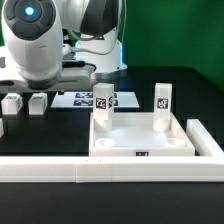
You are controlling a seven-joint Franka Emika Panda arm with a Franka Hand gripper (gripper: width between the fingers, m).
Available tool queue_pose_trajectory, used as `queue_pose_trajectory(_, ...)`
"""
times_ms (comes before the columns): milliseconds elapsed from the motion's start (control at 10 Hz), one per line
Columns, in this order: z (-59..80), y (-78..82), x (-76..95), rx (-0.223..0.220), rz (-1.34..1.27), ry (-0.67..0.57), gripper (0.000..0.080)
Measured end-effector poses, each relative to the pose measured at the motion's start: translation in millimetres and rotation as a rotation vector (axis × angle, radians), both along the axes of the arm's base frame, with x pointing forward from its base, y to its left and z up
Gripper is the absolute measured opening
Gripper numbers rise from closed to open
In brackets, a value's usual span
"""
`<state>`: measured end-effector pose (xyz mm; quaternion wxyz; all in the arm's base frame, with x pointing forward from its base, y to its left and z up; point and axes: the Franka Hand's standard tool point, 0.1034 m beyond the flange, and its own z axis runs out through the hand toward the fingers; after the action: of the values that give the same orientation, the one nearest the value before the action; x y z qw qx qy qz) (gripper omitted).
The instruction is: Assemble square table
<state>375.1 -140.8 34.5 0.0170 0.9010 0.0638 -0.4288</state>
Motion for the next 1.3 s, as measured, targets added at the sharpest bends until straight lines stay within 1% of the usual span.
queue_pose_trajectory(400,-0.7,3.5,-0.2,0.009,0.003,0.001,0.0649)
queue_pose_trajectory(600,-3.1,-9.9,-4.8,-0.052,-0.041,-0.011,0.0649)
queue_pose_trajectory(800,-4.2,-10.9,-4.7,-0.052,-0.039,-0.016,0.0649)
queue_pose_trajectory(1000,-10.7,-11.7,-8.6,-0.043,-0.044,-0.008,0.0649)
queue_pose_trajectory(1300,-11.1,-9.1,-8.3,-0.043,-0.037,-0.005,0.0649)
